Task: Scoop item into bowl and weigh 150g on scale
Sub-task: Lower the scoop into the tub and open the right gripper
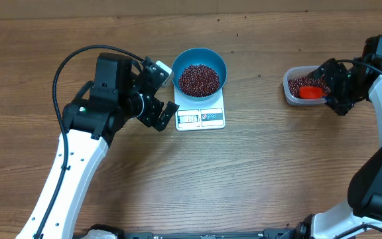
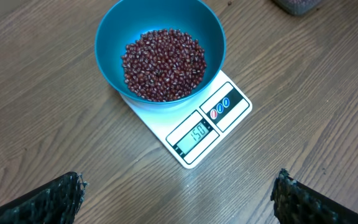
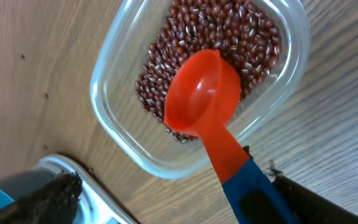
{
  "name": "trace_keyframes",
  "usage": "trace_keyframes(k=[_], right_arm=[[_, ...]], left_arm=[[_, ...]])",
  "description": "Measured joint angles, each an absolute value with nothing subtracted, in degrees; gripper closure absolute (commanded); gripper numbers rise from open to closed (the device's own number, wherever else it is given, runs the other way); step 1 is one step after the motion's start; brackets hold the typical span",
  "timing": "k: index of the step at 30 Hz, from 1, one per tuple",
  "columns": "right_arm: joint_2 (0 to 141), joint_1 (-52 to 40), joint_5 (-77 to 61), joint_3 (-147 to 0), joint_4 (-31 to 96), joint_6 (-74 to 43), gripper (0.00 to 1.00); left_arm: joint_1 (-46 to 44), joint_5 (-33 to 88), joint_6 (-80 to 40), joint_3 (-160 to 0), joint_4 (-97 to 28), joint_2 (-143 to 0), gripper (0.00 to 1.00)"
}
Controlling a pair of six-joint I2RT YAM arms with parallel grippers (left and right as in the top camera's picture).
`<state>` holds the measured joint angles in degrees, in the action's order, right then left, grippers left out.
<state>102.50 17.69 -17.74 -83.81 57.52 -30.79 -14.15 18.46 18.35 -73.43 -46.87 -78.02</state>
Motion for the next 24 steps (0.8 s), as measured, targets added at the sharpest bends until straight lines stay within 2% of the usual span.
trace_keyframes(k=[12,24], right_arm=[[101.8,18.0,-17.8,-83.8,61.5,-27.7,0.00],[93.8,18.0,-17.8,-86.6,70.5,-22.2,0.00]], left_arm=[[-14.1,18.5,18.3,-73.4,-46.9,-78.0,0.01],[-14.2,18.5,18.3,-73.4,-46.9,-78.0,0.01]])
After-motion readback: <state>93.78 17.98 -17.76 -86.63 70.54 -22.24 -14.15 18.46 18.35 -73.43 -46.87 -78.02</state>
